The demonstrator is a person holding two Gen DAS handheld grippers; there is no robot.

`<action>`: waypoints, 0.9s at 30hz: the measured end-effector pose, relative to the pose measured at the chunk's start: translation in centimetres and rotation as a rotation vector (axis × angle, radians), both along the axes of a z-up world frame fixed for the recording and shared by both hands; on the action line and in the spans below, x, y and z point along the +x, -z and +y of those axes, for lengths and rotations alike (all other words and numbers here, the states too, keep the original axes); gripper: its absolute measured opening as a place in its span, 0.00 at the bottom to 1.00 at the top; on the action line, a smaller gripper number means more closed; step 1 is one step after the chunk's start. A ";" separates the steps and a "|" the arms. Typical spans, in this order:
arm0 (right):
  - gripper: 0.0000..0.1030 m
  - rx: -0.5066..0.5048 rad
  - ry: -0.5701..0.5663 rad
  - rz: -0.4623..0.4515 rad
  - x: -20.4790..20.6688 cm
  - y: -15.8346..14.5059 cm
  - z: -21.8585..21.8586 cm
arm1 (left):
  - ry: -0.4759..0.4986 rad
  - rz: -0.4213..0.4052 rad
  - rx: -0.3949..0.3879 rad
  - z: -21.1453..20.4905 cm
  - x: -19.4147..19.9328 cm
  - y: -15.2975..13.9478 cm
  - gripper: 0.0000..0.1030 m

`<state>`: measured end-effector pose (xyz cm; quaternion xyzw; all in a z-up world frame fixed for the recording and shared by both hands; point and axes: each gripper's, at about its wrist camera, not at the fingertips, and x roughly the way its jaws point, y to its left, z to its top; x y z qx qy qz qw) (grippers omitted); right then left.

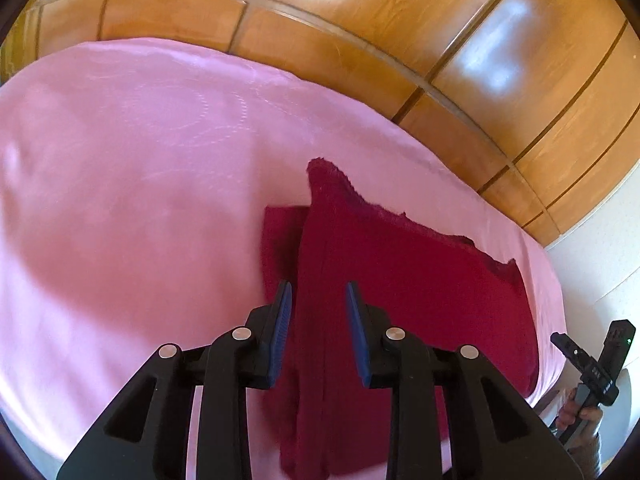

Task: Fold small clothes
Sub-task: 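Release the sweater and open both grippers above the folded stack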

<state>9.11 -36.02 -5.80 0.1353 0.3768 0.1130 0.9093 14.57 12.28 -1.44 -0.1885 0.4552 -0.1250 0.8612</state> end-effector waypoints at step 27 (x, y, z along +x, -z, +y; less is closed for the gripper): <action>0.81 -0.178 0.074 0.031 10.9 7.1 2.6 | -0.156 -0.041 0.408 -4.0 3.5 1.3 0.30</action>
